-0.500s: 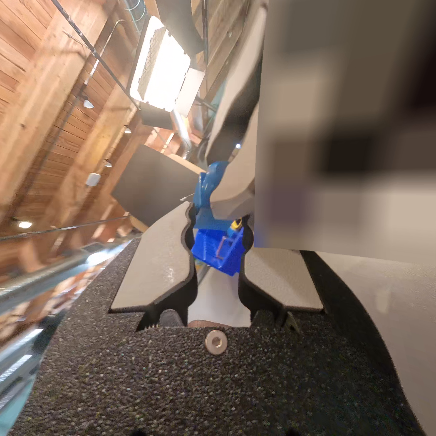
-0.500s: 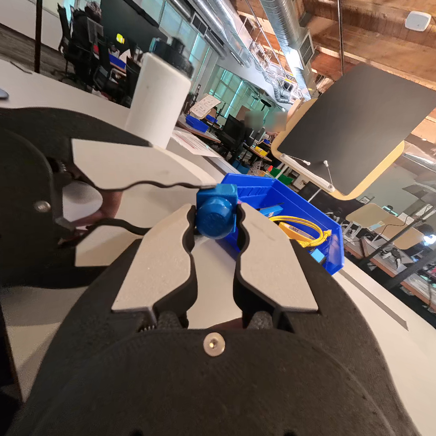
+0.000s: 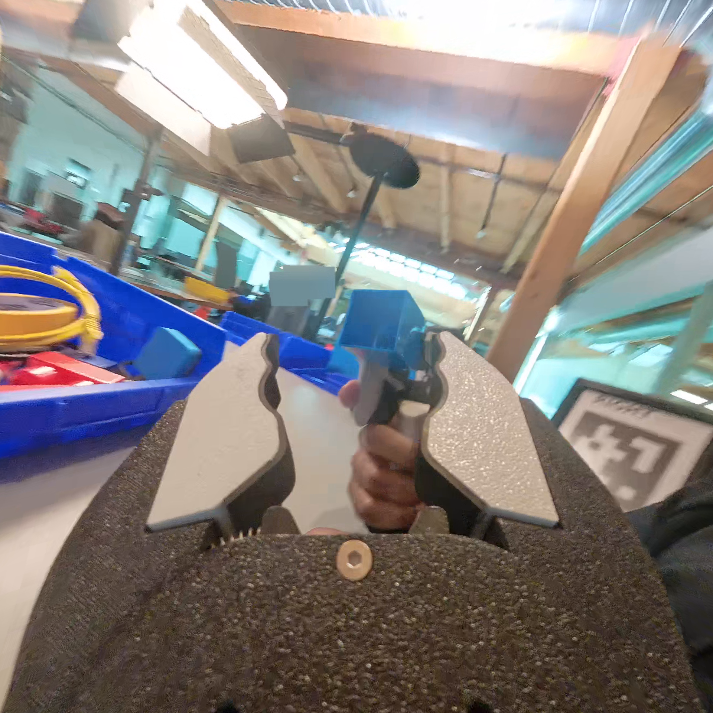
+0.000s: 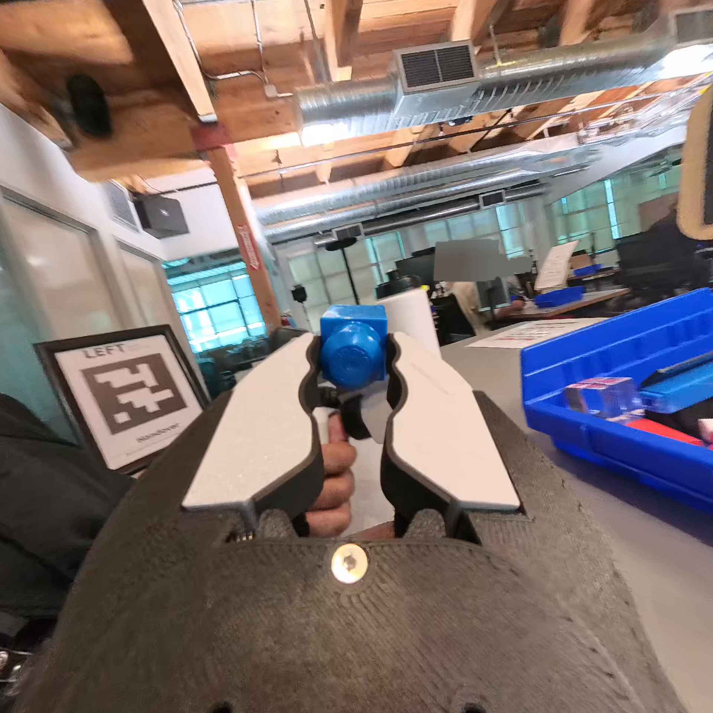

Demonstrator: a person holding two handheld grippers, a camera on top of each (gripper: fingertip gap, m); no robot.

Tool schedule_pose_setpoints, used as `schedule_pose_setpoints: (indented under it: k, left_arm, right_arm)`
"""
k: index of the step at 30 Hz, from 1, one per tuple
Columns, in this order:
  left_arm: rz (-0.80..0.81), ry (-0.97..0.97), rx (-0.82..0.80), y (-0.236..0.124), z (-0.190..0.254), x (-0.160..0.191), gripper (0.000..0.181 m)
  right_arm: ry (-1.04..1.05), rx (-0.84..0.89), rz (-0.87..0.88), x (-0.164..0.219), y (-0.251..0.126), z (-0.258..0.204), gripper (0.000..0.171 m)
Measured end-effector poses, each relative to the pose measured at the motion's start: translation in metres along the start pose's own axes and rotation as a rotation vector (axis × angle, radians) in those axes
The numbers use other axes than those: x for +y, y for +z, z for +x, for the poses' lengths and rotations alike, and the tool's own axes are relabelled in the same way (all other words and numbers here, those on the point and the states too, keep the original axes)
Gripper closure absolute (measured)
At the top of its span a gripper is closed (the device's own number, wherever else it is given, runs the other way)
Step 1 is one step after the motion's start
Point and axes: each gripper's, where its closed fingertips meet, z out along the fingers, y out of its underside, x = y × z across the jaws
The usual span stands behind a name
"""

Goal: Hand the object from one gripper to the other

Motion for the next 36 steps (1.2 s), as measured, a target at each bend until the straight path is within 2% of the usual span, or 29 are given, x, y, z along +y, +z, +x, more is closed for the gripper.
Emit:
schedule_pose_setpoints:
  k: [6,13,23,29,32,36]
  left_arm:
    - [0.092,-0.119,0.134,0.001,0.02,0.0,0.114]
    - [0.125,-0.114,0.149,0.0,0.024,0.005,0.14]
    - [0.162,0.003,0.089,-0.003,0.019,0.003,0.141]
    - [0.168,0.043,0.09,-0.004,0.022,0.003,0.142]
    - [0.183,0.014,0.122,-0.006,0.024,0.0,0.143]
    - [0.245,-0.124,0.189,-0.014,0.02,-0.012,0.144]
  right_arm:
    - [0.074,-0.071,0.018,0.006,0.006,-0.013,0.139]
    - [0.022,-0.074,-0.021,0.015,0.011,-0.018,0.139]
    - [-0.159,0.007,-0.067,0.017,0.01,-0.014,0.138]
    - [-0.152,-0.015,-0.084,0.017,0.008,-0.015,0.138]
    - [-0.12,-0.053,-0.093,0.019,0.008,-0.018,0.139]
    - [-0.105,-0.077,-0.112,0.021,0.007,-0.02,0.144]
